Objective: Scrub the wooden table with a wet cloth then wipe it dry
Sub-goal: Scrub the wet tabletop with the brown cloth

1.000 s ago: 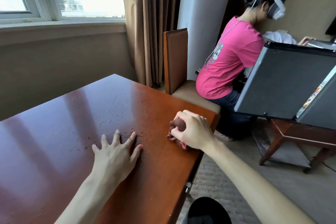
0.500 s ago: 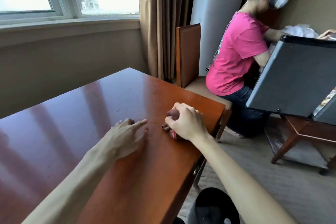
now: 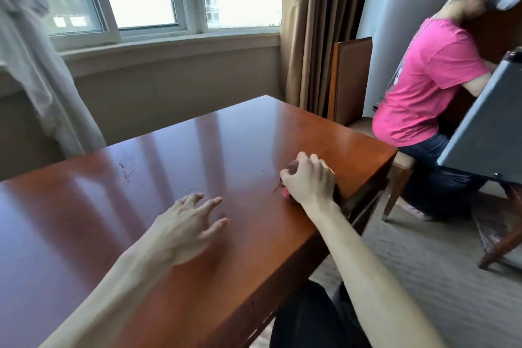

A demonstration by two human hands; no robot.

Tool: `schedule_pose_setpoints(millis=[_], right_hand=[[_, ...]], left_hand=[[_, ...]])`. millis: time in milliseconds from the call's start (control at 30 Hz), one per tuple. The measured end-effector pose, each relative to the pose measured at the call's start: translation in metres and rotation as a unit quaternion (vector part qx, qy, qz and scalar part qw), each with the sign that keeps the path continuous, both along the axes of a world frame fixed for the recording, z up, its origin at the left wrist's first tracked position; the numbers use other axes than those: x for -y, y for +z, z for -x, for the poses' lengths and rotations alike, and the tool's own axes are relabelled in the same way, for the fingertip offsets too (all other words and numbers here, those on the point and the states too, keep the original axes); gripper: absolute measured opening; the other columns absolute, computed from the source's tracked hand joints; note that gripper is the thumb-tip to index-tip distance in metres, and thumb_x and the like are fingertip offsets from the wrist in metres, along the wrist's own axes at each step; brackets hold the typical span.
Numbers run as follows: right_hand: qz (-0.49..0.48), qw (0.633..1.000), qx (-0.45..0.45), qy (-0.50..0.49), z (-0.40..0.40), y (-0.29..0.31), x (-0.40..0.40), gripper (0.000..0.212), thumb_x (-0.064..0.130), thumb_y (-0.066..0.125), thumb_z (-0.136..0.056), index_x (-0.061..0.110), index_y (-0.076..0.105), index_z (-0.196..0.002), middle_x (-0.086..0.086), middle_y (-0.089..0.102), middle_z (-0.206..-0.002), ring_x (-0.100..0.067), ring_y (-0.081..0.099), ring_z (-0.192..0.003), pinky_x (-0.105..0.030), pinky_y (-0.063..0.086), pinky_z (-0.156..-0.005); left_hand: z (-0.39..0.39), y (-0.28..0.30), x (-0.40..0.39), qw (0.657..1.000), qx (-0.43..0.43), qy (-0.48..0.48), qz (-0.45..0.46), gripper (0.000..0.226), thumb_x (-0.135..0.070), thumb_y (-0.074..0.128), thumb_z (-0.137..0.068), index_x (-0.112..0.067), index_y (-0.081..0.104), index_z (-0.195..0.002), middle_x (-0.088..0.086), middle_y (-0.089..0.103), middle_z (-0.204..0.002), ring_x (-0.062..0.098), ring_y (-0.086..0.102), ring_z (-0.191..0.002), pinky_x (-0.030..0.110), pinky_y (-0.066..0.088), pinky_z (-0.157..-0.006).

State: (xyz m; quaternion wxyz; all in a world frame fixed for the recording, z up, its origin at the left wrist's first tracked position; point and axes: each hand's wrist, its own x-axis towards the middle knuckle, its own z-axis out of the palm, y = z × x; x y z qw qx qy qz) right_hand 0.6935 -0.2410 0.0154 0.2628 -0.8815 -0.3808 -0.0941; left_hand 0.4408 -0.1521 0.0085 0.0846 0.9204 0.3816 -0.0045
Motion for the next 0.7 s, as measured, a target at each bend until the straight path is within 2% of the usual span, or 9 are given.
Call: schedule_pose_setpoints(millis=[67, 133, 200, 333, 367, 500, 567, 633, 700], right_hand=[[0.007, 0.997, 0.032, 0.070, 0.043, -0.008, 0.010, 0.033, 0.048, 0.058, -0.079, 0.023, 0.065, -0.099, -0.004, 0.065, -0.099, -0.030, 0.063, -0.099, -0.041, 0.052, -0.084], [0.022, 0.979, 0.030, 0.200, 0.086, -0.016, 0.036, 0.031, 0.053, 0.055, -0.075, 0.028, 0.062, -0.092, 0.005, 0.061, -0.091, -0.022, 0.062, -0.092, -0.036, 0.053, -0.077], [0.043, 0.964, 0.021, 0.261, 0.087, -0.013, 0.040, 0.033, 0.055, 0.053, -0.074, 0.030, 0.062, -0.092, 0.008, 0.060, -0.090, -0.020, 0.063, -0.089, -0.035, 0.053, -0.075], [0.007, 0.997, 0.007, 0.080, 0.054, -0.004, 0.003, 0.033, 0.049, 0.058, -0.080, 0.022, 0.066, -0.097, -0.004, 0.066, -0.098, -0.032, 0.066, -0.096, -0.039, 0.054, -0.081], [0.002, 0.997, 0.024, 0.080, 0.060, -0.008, -0.002, 0.034, 0.049, 0.058, -0.081, 0.020, 0.065, -0.097, -0.005, 0.066, -0.098, -0.033, 0.065, -0.096, -0.039, 0.052, -0.080], [0.044, 0.963, 0.040, 0.264, 0.100, -0.019, -0.001, 0.030, 0.053, 0.060, -0.077, 0.027, 0.061, -0.090, 0.006, 0.060, -0.088, -0.024, 0.064, -0.086, -0.035, 0.051, -0.073], [0.025, 0.972, 0.019, 0.234, 0.090, -0.014, -0.022, 0.030, 0.053, 0.060, -0.079, 0.027, 0.064, -0.093, 0.006, 0.064, -0.092, -0.025, 0.066, -0.087, -0.033, 0.050, -0.073], [0.000, 0.989, 0.016, 0.147, 0.080, -0.013, -0.052, 0.029, 0.048, 0.060, -0.082, 0.023, 0.066, -0.096, -0.002, 0.067, -0.096, -0.030, 0.067, -0.091, -0.034, 0.047, -0.074], [0.020, 0.984, 0.037, 0.172, 0.087, -0.017, -0.081, 0.033, 0.048, 0.059, -0.083, 0.020, 0.065, -0.099, -0.005, 0.066, -0.099, -0.031, 0.065, -0.094, -0.036, 0.048, -0.076]], left_hand=[[0.014, 0.001, 0.011, 1.000, -0.025, 0.010, -0.003, 0.065, -0.070, 0.028, -0.097, -0.046, 0.018, -0.157, -0.004, 0.019, -0.165, 0.020, 0.020, -0.152, 0.043, 0.034, -0.114], [0.021, -0.001, 0.015, 0.999, -0.030, 0.014, 0.003, 0.066, -0.070, 0.028, -0.097, -0.046, 0.018, -0.157, -0.003, 0.019, -0.165, 0.020, 0.022, -0.151, 0.042, 0.035, -0.113], [0.026, -0.003, 0.014, 0.999, -0.031, 0.015, 0.006, 0.065, -0.071, 0.028, -0.096, -0.045, 0.021, -0.156, -0.004, 0.022, -0.164, 0.019, 0.024, -0.149, 0.043, 0.039, -0.110], [0.032, -0.005, 0.012, 1.000, -0.026, 0.009, -0.008, 0.061, -0.069, 0.030, -0.098, -0.046, 0.026, -0.154, -0.009, 0.027, -0.161, 0.016, 0.029, -0.146, 0.043, 0.044, -0.105], [0.033, -0.004, 0.011, 1.000, -0.021, 0.009, -0.010, 0.059, -0.067, 0.031, -0.098, -0.046, 0.027, -0.154, -0.010, 0.028, -0.160, 0.016, 0.031, -0.145, 0.043, 0.045, -0.103], [0.029, -0.004, -0.003, 0.999, 0.006, 0.029, -0.020, 0.055, -0.061, 0.036, -0.099, -0.045, 0.032, -0.152, -0.007, 0.032, -0.158, 0.018, 0.033, -0.143, 0.042, 0.044, -0.105], [0.025, -0.005, -0.016, 0.999, 0.001, 0.042, -0.021, 0.055, -0.060, 0.037, -0.100, -0.042, 0.034, -0.152, -0.004, 0.033, -0.158, 0.020, 0.033, -0.143, 0.042, 0.042, -0.106], [0.022, -0.006, -0.030, 0.998, -0.009, 0.055, -0.023, 0.056, -0.060, 0.037, -0.100, -0.040, 0.035, -0.152, -0.001, 0.033, -0.158, 0.023, 0.032, -0.145, 0.041, 0.039, -0.109], [0.020, -0.008, -0.048, 0.997, -0.009, 0.072, -0.032, 0.060, -0.063, 0.036, -0.099, -0.038, 0.034, -0.153, 0.003, 0.033, -0.159, 0.026, 0.030, -0.147, 0.042, 0.034, -0.113]])
